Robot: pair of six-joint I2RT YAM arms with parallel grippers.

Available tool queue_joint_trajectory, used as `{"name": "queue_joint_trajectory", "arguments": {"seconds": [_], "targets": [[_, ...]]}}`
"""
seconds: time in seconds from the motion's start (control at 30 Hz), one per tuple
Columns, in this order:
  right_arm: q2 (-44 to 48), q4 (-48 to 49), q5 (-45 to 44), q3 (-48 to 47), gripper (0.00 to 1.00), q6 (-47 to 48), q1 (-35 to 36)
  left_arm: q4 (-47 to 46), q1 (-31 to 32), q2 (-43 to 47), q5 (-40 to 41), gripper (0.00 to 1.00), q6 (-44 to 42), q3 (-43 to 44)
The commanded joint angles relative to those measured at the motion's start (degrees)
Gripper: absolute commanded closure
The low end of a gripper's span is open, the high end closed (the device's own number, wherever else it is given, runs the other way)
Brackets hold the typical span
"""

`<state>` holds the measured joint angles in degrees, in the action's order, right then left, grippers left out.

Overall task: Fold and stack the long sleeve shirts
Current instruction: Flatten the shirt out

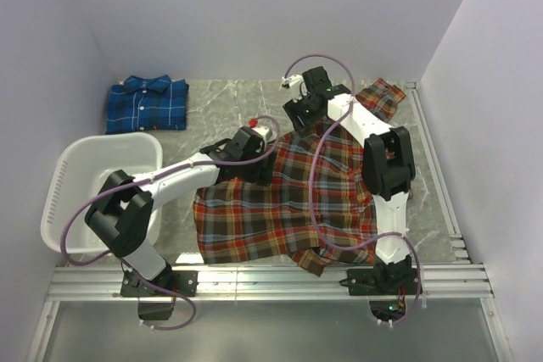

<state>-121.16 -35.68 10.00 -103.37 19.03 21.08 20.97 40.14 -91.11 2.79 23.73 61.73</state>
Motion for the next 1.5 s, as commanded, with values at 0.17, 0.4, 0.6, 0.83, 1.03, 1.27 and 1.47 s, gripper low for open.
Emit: {"name": "queue_joint_trajectory", "arguments": {"seconds": [0.17,0.4,0.6,0.83,1.03,1.27,1.47], "targets": [[-6.9,-0.9,-0.6,-9.7,0.32,6.3,1.4,-5.3,3.6,-3.3,-4.6,0.18,-6.4,0.1],[-12.8,-3.6,-0.9,-14.8,0.31,8.8,2.7,-3.7,5.2,-6.5,-5.0,0.18,-7.6,0.8],[-15.2,-7.3,0.1,-16.2,0.32,9.8,4.0,-2.3,5.2,-6.8,-5.2,0.18,-7.1,0.6],[-15.6,-10.8,3.0,-15.1,0.39,10.1,4.3,-0.8,5.2,-6.2,-5.2,0.19,-6.9,-1.2],[-17.1,-13.1,2.8,-15.2,0.64,10.3,4.6,0.1,5.2,-6.8,-4.9,0.19,-6.6,-1.5],[-13.3,-6.3,-0.6,-14.8,1.0,8.3,4.1,1.4,5.2,-7.9,-6.4,0.19,-6.1,-3.1],[-7.3,3.9,-6.0,-17.1,1.0,4.6,2.7,0.9,5.2,-7.6,-7.8,0.19,-5.4,-6.4]]}}
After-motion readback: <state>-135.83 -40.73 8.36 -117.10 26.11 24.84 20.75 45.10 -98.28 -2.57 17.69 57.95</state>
